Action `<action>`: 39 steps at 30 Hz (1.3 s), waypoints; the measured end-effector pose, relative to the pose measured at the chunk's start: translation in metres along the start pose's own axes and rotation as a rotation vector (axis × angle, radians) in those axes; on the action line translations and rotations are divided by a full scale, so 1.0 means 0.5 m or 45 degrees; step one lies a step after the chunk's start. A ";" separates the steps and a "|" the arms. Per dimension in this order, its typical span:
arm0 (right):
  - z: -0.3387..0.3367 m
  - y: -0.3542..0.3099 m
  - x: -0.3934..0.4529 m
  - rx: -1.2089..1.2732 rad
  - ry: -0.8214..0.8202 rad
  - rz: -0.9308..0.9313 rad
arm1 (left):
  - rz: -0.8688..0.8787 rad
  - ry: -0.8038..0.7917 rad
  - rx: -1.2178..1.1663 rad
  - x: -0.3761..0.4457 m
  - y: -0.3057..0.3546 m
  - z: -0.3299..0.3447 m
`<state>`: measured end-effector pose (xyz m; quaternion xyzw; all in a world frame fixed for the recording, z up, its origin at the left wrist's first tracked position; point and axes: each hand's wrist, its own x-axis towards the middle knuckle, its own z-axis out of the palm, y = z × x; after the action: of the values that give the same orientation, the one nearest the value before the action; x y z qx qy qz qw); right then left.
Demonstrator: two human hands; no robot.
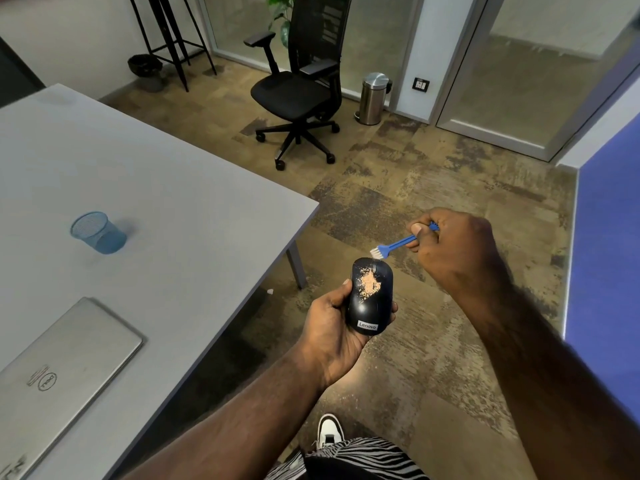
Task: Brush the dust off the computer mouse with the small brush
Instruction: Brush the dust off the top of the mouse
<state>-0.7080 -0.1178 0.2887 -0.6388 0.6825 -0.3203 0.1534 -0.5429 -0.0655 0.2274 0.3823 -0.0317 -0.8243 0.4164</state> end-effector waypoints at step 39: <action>-0.022 0.026 -0.077 0.262 -0.048 -0.277 | -0.014 -0.042 -0.144 0.013 0.006 -0.002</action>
<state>-0.7198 -0.0780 0.2810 -0.6959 0.5697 -0.3913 0.1951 -0.5423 -0.0719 0.2239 0.3447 0.0099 -0.8332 0.4323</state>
